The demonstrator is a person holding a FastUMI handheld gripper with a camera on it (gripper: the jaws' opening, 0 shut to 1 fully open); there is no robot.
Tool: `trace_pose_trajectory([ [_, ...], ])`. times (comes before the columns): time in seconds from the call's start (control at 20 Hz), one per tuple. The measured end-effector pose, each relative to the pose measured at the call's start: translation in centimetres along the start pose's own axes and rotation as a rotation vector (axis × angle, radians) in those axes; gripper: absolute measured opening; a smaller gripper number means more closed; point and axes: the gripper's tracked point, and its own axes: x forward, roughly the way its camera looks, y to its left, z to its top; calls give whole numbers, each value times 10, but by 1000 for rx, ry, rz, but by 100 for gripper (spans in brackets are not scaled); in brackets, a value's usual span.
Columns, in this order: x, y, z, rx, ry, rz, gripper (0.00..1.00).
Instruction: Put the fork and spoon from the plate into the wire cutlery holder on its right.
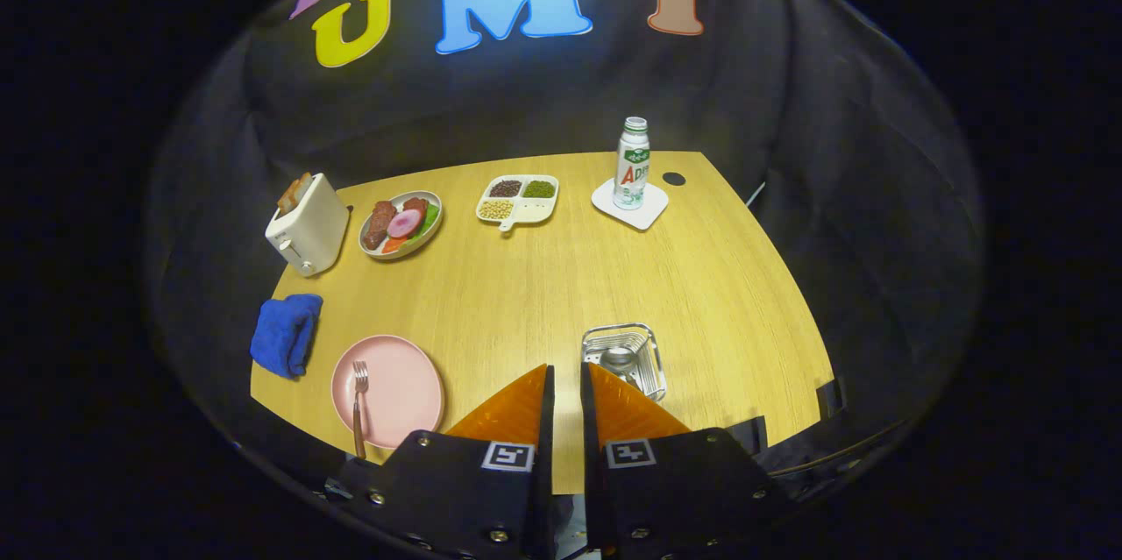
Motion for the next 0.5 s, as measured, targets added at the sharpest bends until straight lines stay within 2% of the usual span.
trace_pose_trajectory([
  [0.5,22,116,-12,-56,10,166,16],
])
